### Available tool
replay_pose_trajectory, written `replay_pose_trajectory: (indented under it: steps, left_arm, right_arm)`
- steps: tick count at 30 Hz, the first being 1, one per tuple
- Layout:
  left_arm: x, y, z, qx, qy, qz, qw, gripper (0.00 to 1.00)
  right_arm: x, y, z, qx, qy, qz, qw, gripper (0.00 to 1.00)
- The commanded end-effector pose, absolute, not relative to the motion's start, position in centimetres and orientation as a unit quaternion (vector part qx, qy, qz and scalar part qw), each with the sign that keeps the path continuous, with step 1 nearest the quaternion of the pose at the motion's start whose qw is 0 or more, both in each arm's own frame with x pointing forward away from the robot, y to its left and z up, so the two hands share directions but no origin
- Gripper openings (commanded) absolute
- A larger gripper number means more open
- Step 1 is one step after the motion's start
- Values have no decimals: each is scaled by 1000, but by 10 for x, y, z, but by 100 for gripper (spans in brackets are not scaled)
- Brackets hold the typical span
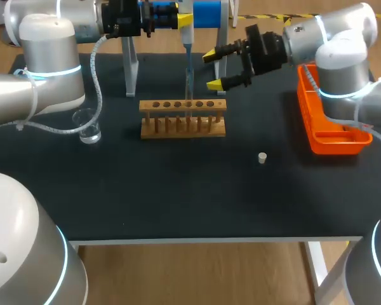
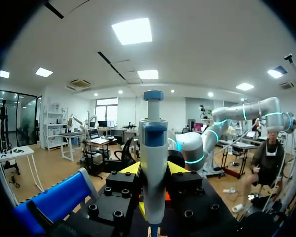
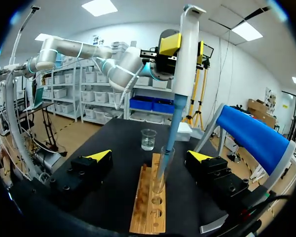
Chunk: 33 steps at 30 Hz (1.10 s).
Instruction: Invert the test tube, pick up the pipette, mount the tip to pipette, aspirate from beaker and dispense into the tube, eject the tip, return the pipette, and cap with the stopper.
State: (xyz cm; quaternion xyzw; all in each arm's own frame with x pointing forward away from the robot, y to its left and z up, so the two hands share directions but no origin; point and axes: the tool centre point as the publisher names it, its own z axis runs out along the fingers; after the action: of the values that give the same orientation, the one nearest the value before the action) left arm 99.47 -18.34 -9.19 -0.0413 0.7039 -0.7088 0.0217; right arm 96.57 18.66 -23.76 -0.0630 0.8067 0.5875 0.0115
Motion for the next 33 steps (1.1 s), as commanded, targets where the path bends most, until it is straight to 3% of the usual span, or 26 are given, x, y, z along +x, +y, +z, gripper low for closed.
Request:
replay_pose_trajectory:
  steps: [1, 33]
  left_arm:
    - [994, -184, -91, -42, 705, -708, 22, 0]
    - [994, -184, -91, -42, 705, -708, 22, 0]
  right_arm:
    - [973, 195, -246, -60, 808, 586, 6, 100]
    - [985, 236, -280, -28, 838, 545, 27, 100]
